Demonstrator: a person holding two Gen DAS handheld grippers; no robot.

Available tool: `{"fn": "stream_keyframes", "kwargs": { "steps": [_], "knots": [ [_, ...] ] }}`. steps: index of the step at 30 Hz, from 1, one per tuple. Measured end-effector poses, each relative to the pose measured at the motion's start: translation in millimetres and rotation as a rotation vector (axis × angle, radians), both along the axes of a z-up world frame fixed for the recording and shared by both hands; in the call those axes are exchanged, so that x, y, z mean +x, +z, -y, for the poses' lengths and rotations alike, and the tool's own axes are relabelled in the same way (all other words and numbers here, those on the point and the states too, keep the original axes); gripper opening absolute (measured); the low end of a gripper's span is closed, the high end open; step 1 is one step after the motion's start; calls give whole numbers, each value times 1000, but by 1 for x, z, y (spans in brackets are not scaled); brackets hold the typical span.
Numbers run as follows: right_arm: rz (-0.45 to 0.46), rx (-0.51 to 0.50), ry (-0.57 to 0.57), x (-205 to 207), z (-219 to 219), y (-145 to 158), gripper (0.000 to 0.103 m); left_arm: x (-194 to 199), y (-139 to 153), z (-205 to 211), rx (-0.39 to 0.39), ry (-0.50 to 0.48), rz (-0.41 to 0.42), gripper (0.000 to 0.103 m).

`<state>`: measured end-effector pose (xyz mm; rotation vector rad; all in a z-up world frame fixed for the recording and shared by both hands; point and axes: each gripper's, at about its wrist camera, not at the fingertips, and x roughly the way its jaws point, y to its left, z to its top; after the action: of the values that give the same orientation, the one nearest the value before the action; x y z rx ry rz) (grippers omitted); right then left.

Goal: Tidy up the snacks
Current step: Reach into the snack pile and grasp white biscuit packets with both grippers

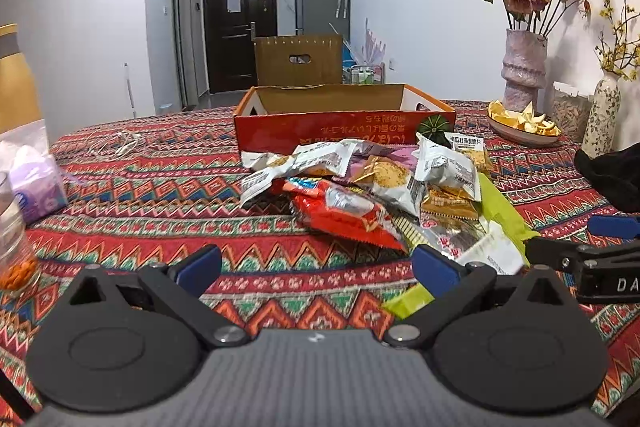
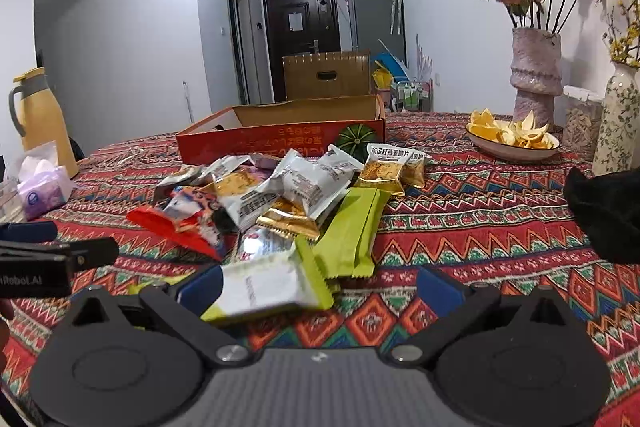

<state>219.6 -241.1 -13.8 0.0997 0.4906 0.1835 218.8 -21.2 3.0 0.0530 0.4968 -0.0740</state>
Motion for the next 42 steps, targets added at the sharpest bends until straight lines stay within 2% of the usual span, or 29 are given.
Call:
{"fn": "stream_keyframes", "kwargs": {
  "steps": [6, 12, 16, 19, 22, 25, 26, 27, 30, 31, 32, 34, 36, 40, 42],
  "knots": [
    [22, -59, 27, 31, -1, 6, 103, 27, 4, 11, 40, -49, 9, 103],
    [21, -92, 102, 70, -4, 16, 103, 59, 5, 23, 75, -114, -3, 103],
    [44, -164, 157, 97, -12, 17, 101, 80, 8, 30, 105, -169, -2, 103],
    [60, -214, 202, 117, -16, 14, 89, 95, 8, 38, 125, -232, -27, 103],
    [36, -234, 283, 138, -18, 10, 76, 109, 5, 46, 155, -293, -47, 103],
    [-22, -202, 349, 155, -15, 3, 63, 123, -2, 57, 215, -327, -78, 103],
    [-27, -182, 350, 158, -13, 1, 51, 128, -5, 59, 233, -327, -90, 103],
    [-33, -162, 349, 161, -9, -1, 46, 132, -8, 62, 245, -327, -98, 103],
    [-33, -120, 312, 165, 2, -5, 44, 145, -14, 68, 268, -337, -114, 101],
    [-33, -107, 298, 166, 6, -5, 44, 148, -16, 69, 269, -339, -121, 93],
    [-34, -97, 285, 167, 10, -4, 44, 151, -18, 71, 268, -338, -130, 77],
    [-31, -80, 259, 165, 19, -3, 44, 156, -21, 71, 239, -351, -167, 67],
    [-24, -67, 238, 162, 25, -1, 44, 154, -22, 72, 229, -339, -163, 65],
    [-16, -60, 212, 156, 33, 3, 44, 148, -19, 72, 209, -300, -154, 52],
    [-6, -65, 200, 151, 35, 6, 43, 145, -14, 70, 203, -287, -160, 51]
  ]
}}
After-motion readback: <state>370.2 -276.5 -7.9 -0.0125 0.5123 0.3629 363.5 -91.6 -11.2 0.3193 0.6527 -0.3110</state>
